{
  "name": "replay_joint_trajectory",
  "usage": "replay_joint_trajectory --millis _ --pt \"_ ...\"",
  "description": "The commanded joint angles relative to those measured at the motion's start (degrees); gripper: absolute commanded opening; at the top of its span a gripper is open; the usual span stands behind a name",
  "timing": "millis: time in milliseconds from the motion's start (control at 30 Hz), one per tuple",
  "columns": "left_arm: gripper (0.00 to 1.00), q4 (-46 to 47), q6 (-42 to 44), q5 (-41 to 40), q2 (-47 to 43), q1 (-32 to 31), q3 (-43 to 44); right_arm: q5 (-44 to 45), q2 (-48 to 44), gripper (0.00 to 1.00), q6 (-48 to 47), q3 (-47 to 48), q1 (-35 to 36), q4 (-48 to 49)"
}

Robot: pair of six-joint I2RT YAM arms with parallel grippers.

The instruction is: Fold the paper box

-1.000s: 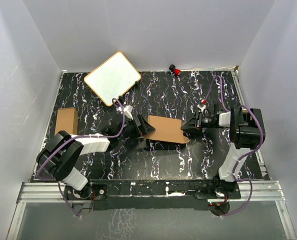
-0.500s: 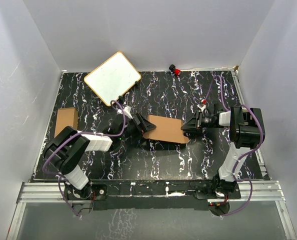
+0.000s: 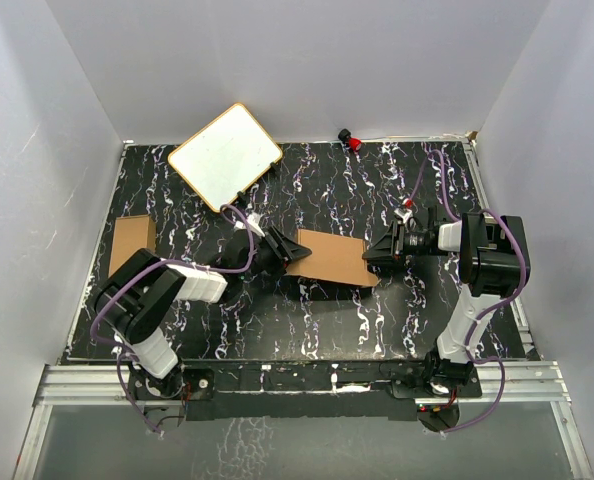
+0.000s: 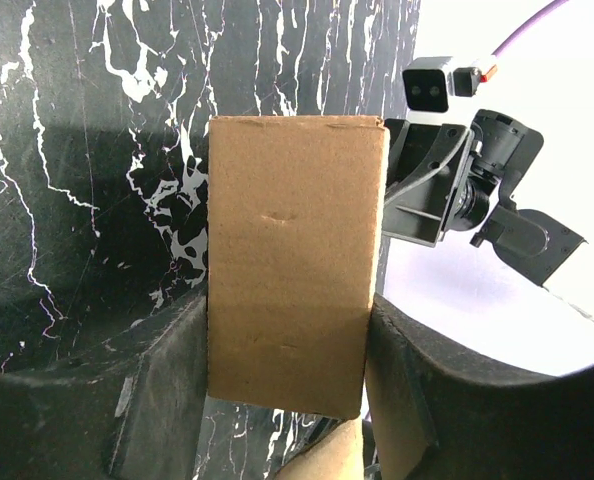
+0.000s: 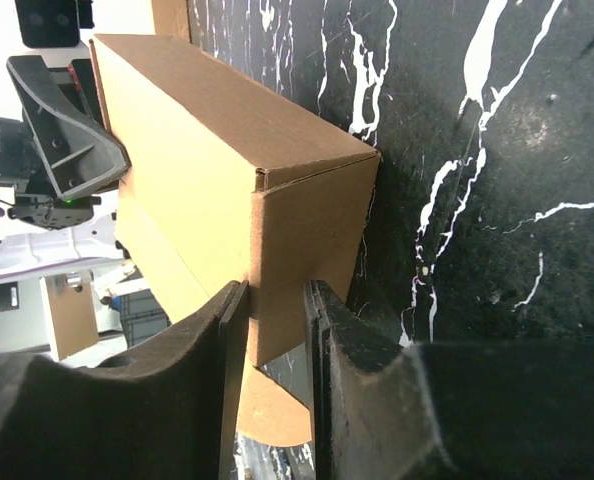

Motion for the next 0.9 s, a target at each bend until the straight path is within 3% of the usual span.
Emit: replay_joint_trajectory --millis 0,167,367,600,767,867 --pt "0.49 1.9 -2.2 -1.3 -2.2 -0.5 0.2 3.8 0.7 0.34 -6.2 2.7 -0.2 -1.4" --pt "0.37 2.5 -2.9 -2.7 -4.2 -0.5 -1.4 1.2 0.5 0.43 -14.1 6.7 -0.3 -9.2" --pt "0.34 1.4 -3.7 -4.5 -7.7 -0.4 -3.3 0.4 -2.7 0.53 -23.7 9.7 -0.8 -16.0" --pt "0.34 -0.9 -5.4 -6.4 -12.3 0.2 -4.6 -0.9 -12.1 0.55 -34.0 11.5 -1.0 -21.3" --pt "0.34 -8.8 -7.3 -5.3 -14.6 1.3 -1.7 -5.3 -21.4 0.58 -50.5 13.2 -0.9 -27.7" --pt "0.34 -14.5 -10.0 -5.5 -15.6 1.8 0.1 -7.4 -26.0 0.74 -64.4 14.9 -0.9 -34.4"
